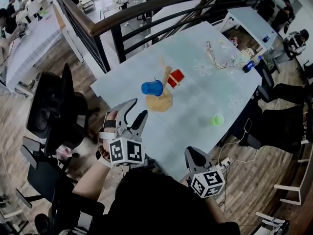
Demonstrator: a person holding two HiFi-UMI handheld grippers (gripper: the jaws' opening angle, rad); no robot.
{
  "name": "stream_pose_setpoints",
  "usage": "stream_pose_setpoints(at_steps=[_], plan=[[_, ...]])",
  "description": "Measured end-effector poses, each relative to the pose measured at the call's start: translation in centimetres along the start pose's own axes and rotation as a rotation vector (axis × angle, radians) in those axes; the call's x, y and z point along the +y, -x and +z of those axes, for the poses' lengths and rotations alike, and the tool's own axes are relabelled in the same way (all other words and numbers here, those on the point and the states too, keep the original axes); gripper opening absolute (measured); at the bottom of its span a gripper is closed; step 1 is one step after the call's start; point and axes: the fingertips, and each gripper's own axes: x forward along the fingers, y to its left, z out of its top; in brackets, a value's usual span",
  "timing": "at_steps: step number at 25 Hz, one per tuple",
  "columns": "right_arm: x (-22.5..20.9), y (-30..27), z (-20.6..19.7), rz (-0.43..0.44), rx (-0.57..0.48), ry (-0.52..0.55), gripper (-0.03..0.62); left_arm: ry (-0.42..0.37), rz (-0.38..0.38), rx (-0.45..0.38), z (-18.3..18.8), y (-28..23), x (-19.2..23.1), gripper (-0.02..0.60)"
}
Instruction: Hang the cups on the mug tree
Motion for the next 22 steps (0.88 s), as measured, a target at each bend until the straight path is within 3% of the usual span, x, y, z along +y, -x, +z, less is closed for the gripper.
stream_pose_setpoints(at_steps=[3,5,9,12,17,22], plan=[[0.1,-0.5,0.1,0.022,0.0,-0.002,0.043,0.014,-0.036,-0.089,2.6,1.8,-2.1,0.216],[0.4,-0.9,0.2,0.041,0.001,-0.001,0.043,0.064,-0.088,-0.134,4.2,2.7,-3.7,0.188],[1.2,-1.4,0.5,0.078,0.002,0.006,0.043,0.314,-0.256,-0.212,7.1,4.1,-6.3,0.12],[1.4,-1.5,0.8,0.097,-0.005,0.012,0.043,0.477,-0.328,-0.258,8.5,4.9,-7.6,0.061],[-0.2,-0.4,2.3,0.035,-0.077,0.01,0.043,0.571,-0.401,-0.236,9.3,5.4,-10.6,0.043],[-2.2,1.1,3.8,-0.011,-0.17,-0.04,0.043,0.766,-0.448,-0.187,9.0,4.6,-10.6,0.038]])
